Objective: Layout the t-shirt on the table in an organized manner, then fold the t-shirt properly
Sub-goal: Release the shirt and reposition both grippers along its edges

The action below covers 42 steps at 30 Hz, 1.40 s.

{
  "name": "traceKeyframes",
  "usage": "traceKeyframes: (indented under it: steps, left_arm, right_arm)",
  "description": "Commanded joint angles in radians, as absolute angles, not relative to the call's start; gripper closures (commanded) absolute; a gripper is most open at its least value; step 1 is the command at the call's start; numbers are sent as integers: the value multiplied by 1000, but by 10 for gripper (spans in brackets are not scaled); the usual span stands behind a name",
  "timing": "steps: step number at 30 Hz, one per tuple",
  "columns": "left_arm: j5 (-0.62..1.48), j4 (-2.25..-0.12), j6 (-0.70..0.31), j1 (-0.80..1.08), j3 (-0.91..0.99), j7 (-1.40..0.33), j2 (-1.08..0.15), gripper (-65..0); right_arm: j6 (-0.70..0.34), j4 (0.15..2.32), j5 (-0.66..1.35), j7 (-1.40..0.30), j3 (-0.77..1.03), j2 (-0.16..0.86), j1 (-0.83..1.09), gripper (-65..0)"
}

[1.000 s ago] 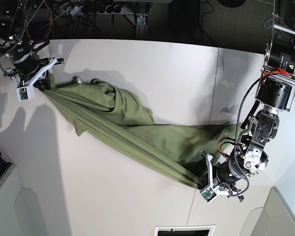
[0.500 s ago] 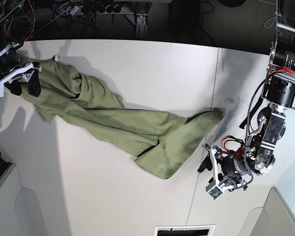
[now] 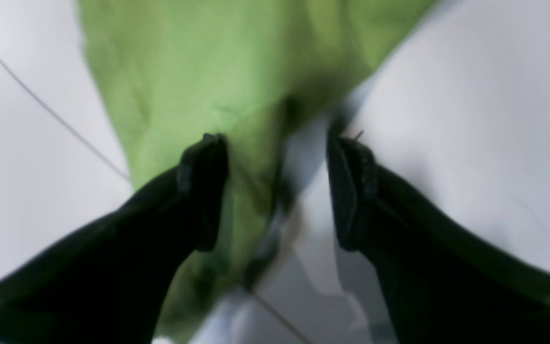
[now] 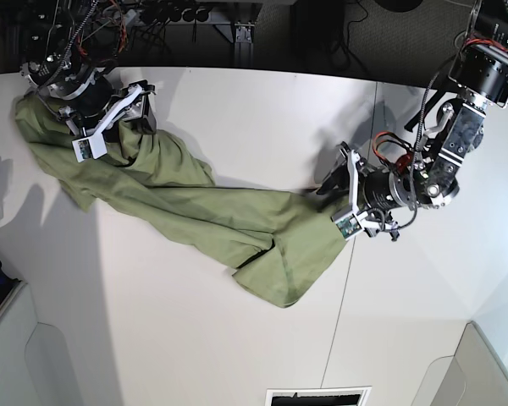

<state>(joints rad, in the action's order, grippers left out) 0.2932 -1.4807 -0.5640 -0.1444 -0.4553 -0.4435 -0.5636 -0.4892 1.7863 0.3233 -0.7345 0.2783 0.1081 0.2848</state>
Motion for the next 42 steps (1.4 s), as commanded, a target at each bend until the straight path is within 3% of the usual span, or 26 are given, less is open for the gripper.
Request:
traceKeyframes:
  steps: [1,3,4,7,11,15,24,27,28,30,32,42]
  left_arm:
    - [263,-1484,-536,-154,-445,-403,-570,-318]
    - [197,-1463,-505,-143,-445,-361,-562,-189]
    - [179,-1452,-501,-144,-445,-353,-562,-119]
    - [104,-1441,-428,-159,-445,-348,-569,-16]
    - [70,-1441,-321,-211,-445,-355,-625,-13]
    - [70,-1440,-325,-258,-445,-403,-691,-13]
    - [70,-1440,-383,-260,-445,-429,-771,-20]
    - [70,-1440,-383,-260,-445,-482,-771,-131]
    - [71,-1440,-383,-260,-445,-501,-771,-181]
    - [95,-1440,-383,-260,-445,-537,-776,-276]
    - [167,-1441,-402,-260,-445,-559,-790,-302]
    - [329,-1546,-431,-260,-445,-566,-898,-302]
  right_arm:
    - [-472,1785,311,-730,268,116,278,-398]
    - [-466,1773,293,-729,255,116,278,-378]
    - [-466,1773,286,-730,252,116,278,-314]
    - [-467,1777,279,-743,253,125,278,0]
    - [-495,1805,326,-802,254,157,282,0]
    - [-547,1863,398,-826,254,190,340,0]
    - [-546,2052,416,-808,308,313,493,0]
    - [-546,2081,420,-809,358,336,514,0]
    - [-546,2081,428,-812,371,340,513,-19]
    - [-546,2081,456,-811,393,341,513,-227]
    - [-546,2081,508,-809,413,341,513,-350]
    - [-542,2077,536,-670,484,331,430,-360]
